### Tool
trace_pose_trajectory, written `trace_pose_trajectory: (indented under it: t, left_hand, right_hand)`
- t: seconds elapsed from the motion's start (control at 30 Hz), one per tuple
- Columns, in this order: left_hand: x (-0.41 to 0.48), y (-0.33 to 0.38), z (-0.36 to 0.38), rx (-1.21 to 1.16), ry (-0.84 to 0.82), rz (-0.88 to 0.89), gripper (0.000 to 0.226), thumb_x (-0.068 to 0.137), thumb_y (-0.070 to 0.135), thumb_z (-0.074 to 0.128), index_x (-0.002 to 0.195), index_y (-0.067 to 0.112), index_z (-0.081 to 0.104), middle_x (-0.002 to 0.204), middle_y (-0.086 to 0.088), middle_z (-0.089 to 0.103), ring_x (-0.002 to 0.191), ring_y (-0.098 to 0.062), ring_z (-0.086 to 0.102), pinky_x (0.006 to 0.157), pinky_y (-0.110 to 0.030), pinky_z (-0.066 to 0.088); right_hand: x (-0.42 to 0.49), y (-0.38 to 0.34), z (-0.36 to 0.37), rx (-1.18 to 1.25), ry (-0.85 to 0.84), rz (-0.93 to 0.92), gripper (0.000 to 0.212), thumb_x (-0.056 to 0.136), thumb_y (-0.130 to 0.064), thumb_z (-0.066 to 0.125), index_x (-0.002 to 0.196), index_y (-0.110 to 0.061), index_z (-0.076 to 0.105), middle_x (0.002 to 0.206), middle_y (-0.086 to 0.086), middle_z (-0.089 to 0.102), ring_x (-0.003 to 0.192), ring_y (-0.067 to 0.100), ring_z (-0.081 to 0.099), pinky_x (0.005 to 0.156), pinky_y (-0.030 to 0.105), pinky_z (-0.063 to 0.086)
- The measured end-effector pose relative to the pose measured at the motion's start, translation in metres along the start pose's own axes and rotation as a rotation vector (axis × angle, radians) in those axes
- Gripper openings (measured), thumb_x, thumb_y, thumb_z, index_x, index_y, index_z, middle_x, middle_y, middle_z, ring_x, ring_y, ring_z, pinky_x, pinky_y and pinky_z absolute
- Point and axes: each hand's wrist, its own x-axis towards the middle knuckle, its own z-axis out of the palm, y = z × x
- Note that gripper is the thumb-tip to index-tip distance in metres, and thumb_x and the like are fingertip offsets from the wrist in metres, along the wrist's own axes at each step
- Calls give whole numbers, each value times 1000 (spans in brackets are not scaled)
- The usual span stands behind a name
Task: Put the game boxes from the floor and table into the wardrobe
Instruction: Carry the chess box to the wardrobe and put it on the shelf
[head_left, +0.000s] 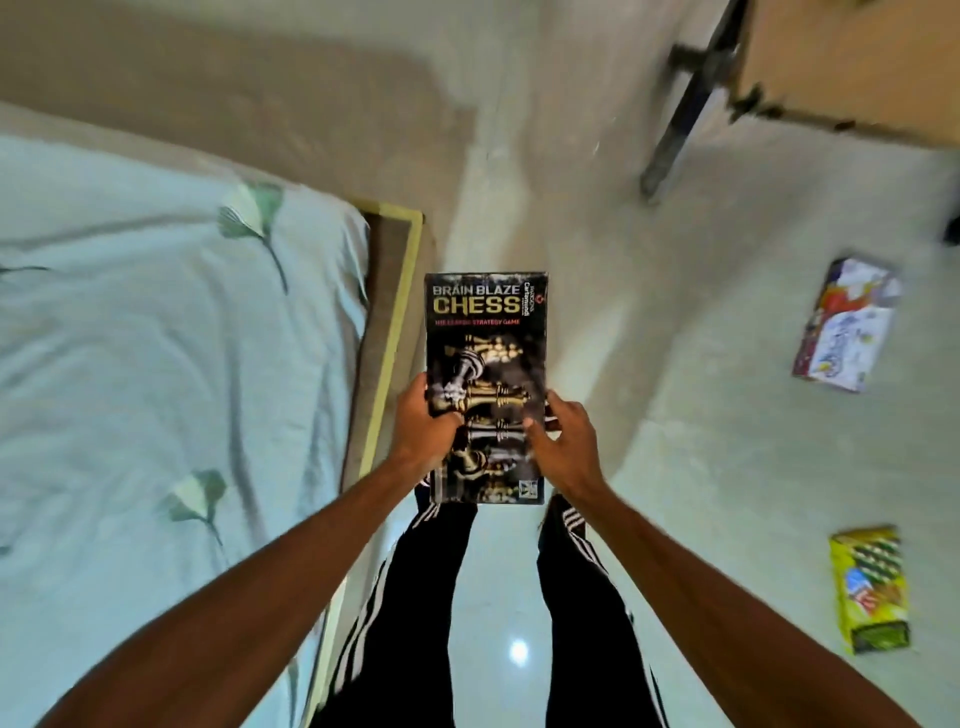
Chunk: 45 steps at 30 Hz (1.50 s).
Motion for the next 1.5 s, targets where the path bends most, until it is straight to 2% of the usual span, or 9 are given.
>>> trace_pose_trajectory:
  t: [0.27, 0.4, 0.6, 0.8, 0.97, 1.07, 1.17, 1.33, 1.5]
  left_hand:
    - [-140, 143, -110, 3, -31, 207, 55, 87, 1, 63, 137, 18, 49, 120, 2, 59, 101, -15, 59, 65, -12, 43]
    - [-136, 185, -132, -39, -17, 233, 51, 85, 4, 64, 133, 21, 53, 121, -4, 64, 103, -24, 65, 81, -33, 57]
    - [-81, 271, -132, -33, 69, 301, 43, 81, 0, 62, 118, 22, 58, 111, -6, 66, 95, -22, 66, 68, -25, 51]
    - [-12, 357, -126, -104, 163, 260, 44, 77, 10, 61, 116, 31, 58, 115, -8, 63, 93, -22, 66, 77, -37, 58]
    - [29, 423, -142, -215, 260, 216, 48, 81, 12, 62, 126, 26, 57, 119, -7, 61, 100, -22, 63, 76, -30, 52]
    - [55, 452, -166, -278, 312, 206, 55, 79, 16, 62, 132, 27, 53, 122, -7, 60, 103, -22, 62, 83, -37, 55]
    - [89, 480, -204, -372, 374, 204, 53, 82, 9, 60, 132, 26, 55, 119, -6, 62, 92, -16, 64, 64, -25, 53]
    - [144, 513, -289, -547, 444, 229, 53, 83, -2, 53, 128, 25, 60, 103, -1, 69, 80, -28, 66, 72, -60, 58]
    - [193, 543, -396, -648, 475, 216, 52, 78, 5, 54, 122, 31, 63, 103, 2, 70, 92, -40, 69, 76, -63, 57]
  right_hand:
    - [-119, -159, -100, 78, 88, -155, 50, 94, -28, 61, 142, -21, 47, 113, 0, 51, 102, 18, 60, 82, 28, 55]
    - [-114, -202, -118, 134, 133, -216, 50, 94, -28, 62, 142, -23, 47, 113, 0, 52, 102, 18, 60, 85, 32, 57]
    - [-36, -263, -157, 163, 132, -248, 50, 94, -23, 62, 142, -22, 48, 117, 2, 53, 109, 21, 58, 89, 33, 57]
    - [61, -340, -215, 121, 35, -308, 48, 94, -24, 61, 140, -23, 49, 116, 2, 52, 97, 10, 59, 67, 17, 54]
    - [125, -424, -255, -6, -43, -396, 48, 95, -25, 60, 142, -22, 48, 115, 0, 51, 89, 2, 56, 60, 11, 47]
    - [161, -479, -257, -63, -93, -454, 49, 94, -27, 60, 141, -21, 48, 116, 0, 52, 91, 6, 59, 64, 14, 49]
    - [205, -539, -246, -119, -142, -509, 48, 93, -27, 62, 140, -20, 51, 118, 3, 54, 94, 9, 62, 64, 16, 52]
    - [268, -647, -199, -210, -187, -624, 45, 92, -24, 64, 136, -19, 55, 115, 6, 59, 86, 4, 62, 62, 10, 47]
    - [307, -762, -132, -258, -244, -667, 45, 93, -27, 62, 137, -22, 54, 115, 5, 57, 85, 2, 60, 59, 10, 46]
